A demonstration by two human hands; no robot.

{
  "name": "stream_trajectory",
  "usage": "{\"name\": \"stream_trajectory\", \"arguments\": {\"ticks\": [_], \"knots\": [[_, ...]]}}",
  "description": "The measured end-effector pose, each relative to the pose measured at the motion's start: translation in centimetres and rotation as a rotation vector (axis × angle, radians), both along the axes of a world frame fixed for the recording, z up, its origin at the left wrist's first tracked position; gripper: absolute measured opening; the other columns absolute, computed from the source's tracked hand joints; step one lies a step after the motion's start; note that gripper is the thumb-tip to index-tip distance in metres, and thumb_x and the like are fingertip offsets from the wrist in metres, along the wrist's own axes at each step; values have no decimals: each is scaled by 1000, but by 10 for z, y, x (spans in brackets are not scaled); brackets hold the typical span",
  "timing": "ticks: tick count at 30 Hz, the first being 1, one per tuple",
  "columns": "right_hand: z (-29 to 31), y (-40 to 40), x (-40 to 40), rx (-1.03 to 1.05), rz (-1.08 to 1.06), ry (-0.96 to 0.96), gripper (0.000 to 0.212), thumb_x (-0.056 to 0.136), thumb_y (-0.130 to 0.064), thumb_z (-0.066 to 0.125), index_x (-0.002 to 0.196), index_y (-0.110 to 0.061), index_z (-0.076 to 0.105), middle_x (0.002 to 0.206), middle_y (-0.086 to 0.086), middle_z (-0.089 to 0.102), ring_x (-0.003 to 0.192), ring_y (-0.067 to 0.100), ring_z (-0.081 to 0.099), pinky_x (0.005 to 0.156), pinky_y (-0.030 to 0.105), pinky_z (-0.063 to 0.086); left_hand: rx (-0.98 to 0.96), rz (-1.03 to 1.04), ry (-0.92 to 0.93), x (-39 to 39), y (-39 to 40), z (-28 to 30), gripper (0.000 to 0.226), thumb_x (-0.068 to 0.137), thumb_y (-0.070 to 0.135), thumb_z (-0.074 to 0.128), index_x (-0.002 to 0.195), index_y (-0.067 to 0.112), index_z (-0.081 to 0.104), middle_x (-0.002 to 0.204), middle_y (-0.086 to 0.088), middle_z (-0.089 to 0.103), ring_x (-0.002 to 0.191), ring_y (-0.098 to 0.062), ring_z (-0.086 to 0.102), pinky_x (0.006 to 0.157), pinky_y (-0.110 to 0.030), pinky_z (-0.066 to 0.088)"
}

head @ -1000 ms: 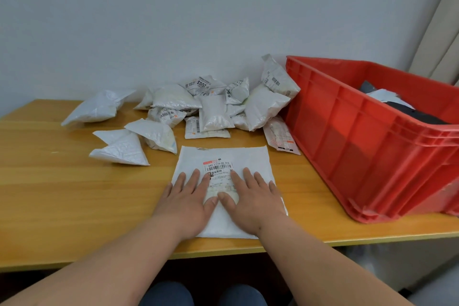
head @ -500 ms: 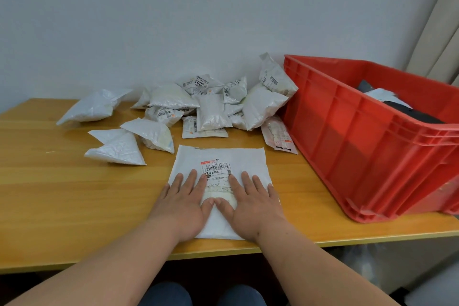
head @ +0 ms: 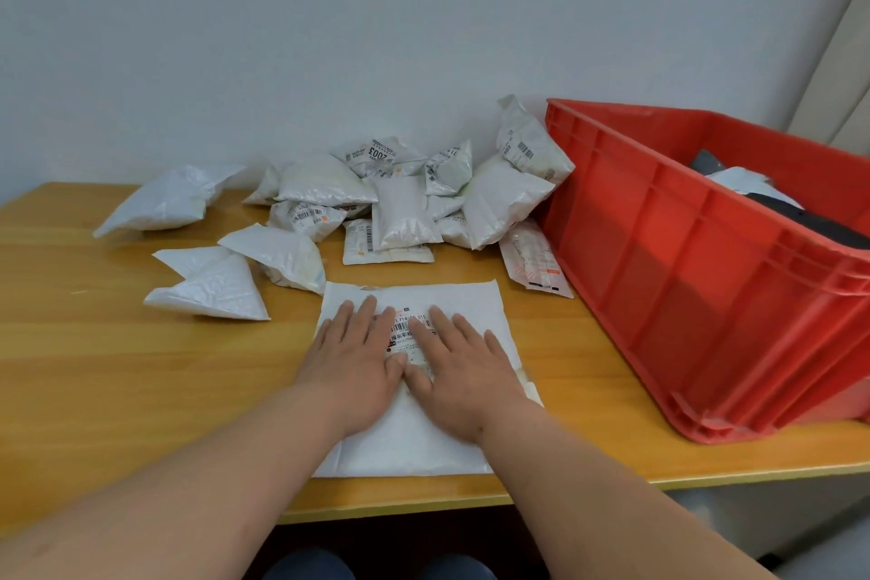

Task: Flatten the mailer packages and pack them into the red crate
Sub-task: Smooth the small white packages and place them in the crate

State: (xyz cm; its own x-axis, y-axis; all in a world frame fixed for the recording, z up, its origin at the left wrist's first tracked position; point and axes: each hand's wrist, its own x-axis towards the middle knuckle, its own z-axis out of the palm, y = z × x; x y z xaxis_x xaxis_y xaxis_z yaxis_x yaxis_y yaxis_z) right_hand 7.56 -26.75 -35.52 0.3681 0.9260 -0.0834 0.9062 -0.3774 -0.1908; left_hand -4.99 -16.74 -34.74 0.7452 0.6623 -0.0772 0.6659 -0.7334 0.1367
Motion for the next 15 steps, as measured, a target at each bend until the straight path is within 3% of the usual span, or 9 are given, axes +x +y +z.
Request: {"name": "stream_trajectory", "arguments": {"ticks": [2,10,13,15], "knots": [[-7,1,3,-25,12,19,62,101,-59,14,156,-41,-6,164,-15,-16,151,13,-16,122,46,-8,-35,-13,-4,-1,2,-10,60,104,46,11,156,25,-12,161,2,-22,148,-20,-21,122,-37,-7],[-8,3,3,-54,3,34,61,101,-58,16,157,-40,-1,165,-14,-9,152,12,-13,122,48,-9,-35,-6,14,-1,1,-16,60,103,46,7,155,25,-15,160,4,-25,148,-18,-23,122,-36,-8],[0,6,4,-34,-7,79,57,102,-51,22,157,-39,10,166,-12,1,153,14,-2,122,47,-4,-31,-5,31,0,1,-14,61,103,48,7,155,25,-13,162,5,-21,149,-18,-19,122,-36,-5],[8,11,8,34,-9,58,55,101,-48,27,154,-36,22,163,-6,20,148,20,17,121,46,11,-32,0,28,2,3,-8,60,102,49,10,157,27,-5,164,6,-10,151,-20,-9,121,-38,3]]}}
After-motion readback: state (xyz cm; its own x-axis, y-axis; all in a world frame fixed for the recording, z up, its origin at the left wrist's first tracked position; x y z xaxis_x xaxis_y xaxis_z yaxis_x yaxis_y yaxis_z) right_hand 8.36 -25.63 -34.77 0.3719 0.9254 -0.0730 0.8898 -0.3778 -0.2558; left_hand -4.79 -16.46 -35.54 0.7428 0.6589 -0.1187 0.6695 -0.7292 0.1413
